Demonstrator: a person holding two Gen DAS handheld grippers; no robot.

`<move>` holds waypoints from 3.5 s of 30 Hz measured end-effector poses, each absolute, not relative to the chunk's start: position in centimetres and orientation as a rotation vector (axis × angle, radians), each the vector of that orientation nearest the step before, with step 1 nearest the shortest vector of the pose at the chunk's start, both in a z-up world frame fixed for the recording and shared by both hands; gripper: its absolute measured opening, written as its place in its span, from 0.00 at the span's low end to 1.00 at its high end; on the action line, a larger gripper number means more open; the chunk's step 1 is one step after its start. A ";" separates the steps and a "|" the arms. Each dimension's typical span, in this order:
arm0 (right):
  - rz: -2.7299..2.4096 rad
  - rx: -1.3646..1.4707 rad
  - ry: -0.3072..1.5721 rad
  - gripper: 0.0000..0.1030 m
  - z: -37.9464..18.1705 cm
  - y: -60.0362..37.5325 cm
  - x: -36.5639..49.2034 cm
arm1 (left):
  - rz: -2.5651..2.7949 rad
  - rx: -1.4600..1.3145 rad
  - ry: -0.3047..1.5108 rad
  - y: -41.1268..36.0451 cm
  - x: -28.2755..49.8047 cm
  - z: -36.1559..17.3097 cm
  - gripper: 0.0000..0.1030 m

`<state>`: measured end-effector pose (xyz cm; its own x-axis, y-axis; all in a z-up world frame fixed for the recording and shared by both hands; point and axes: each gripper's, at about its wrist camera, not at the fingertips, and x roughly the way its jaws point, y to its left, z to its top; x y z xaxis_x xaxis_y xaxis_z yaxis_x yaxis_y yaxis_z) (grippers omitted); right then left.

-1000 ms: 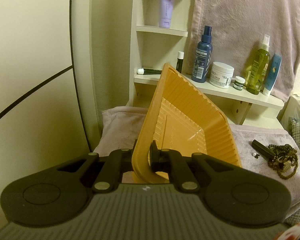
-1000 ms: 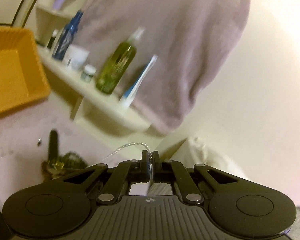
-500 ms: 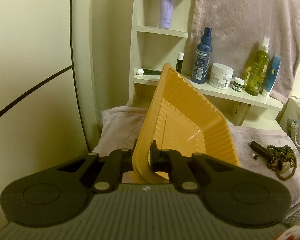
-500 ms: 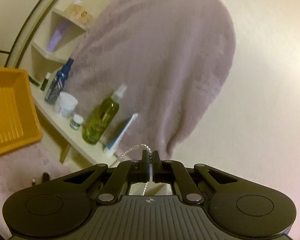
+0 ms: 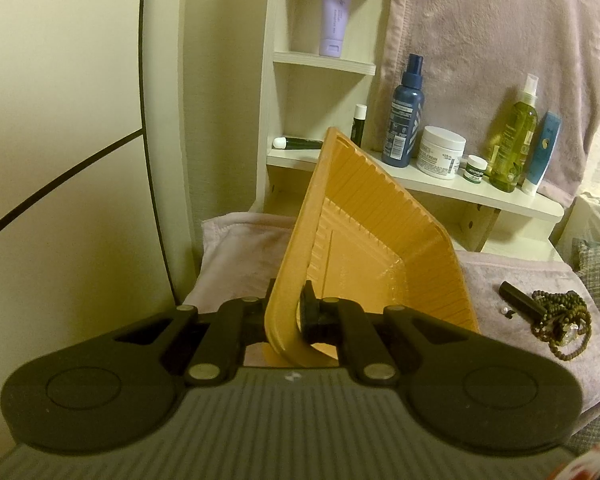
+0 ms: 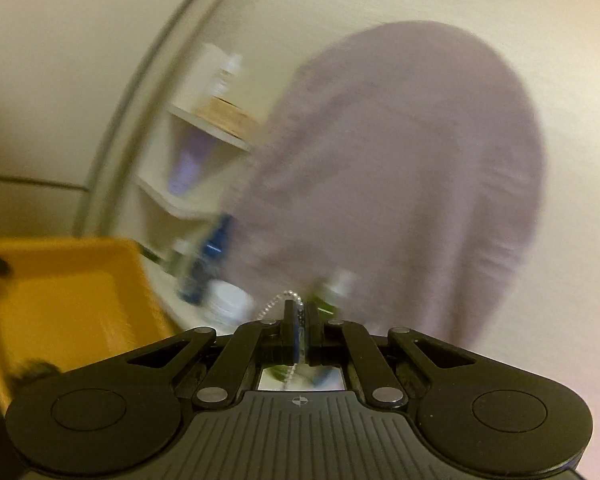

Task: Organize jewelry
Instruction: 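Lift the pearl necklace and drop it into the orange tray with the right gripper, then return the right gripper to the pile and grasp a dark bead strand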

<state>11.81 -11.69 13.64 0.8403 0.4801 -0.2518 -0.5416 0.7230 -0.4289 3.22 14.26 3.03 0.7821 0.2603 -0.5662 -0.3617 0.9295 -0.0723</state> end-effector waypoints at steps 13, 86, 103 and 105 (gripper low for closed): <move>1.093 -0.557 0.253 0.02 13.9 -2.3 16.9 | 0.334 -0.188 0.584 14.4 3.2 3.0 0.07; 0.347 -0.215 0.695 0.06 -4.5 -23.0 19.4 | 0.355 -0.152 0.606 14.0 3.7 3.3 0.07; 0.401 -0.290 0.465 0.06 4.5 -21.0 17.0 | 0.347 -0.155 0.599 13.8 3.6 3.3 0.07; 0.406 -0.298 0.448 0.06 5.3 -21.0 16.9 | 0.347 -0.157 0.598 13.8 3.6 3.3 0.07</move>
<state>16.93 -20.99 5.25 0.8241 0.3113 -0.4733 -0.4398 0.8782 -0.1882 3.57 13.82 3.32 0.7709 0.2733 -0.5753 -0.3631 0.9307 -0.0444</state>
